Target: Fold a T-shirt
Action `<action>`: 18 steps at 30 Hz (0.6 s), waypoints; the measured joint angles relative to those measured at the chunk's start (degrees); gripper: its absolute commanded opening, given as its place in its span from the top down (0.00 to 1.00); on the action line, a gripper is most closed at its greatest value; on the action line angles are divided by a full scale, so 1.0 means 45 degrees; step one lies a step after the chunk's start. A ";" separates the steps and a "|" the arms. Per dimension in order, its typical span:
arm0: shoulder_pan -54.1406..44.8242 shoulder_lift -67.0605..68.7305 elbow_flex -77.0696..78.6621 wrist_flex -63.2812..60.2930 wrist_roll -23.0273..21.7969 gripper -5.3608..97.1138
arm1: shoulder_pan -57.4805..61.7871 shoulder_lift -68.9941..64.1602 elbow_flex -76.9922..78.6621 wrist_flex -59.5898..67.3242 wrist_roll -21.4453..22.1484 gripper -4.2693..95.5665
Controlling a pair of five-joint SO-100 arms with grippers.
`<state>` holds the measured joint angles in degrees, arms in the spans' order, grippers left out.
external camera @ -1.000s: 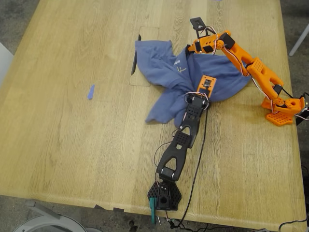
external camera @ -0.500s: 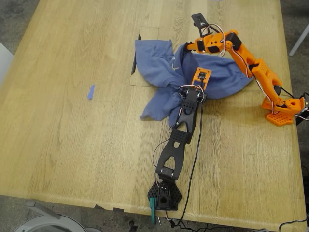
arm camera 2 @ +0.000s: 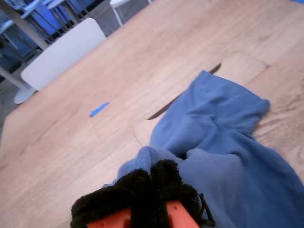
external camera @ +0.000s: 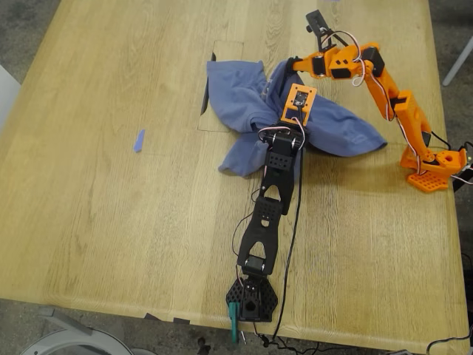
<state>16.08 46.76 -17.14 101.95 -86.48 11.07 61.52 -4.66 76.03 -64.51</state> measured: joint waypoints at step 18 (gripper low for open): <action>-0.0293 0.3730 0.0000 -0.1699 0.0840 0.95 | -0.1523 0.1426 -0.0020 -0.3437 -0.0977 0.96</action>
<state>14.77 63.54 -17.14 94.31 -82.71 4.22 67.94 -4.75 60.56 -68.91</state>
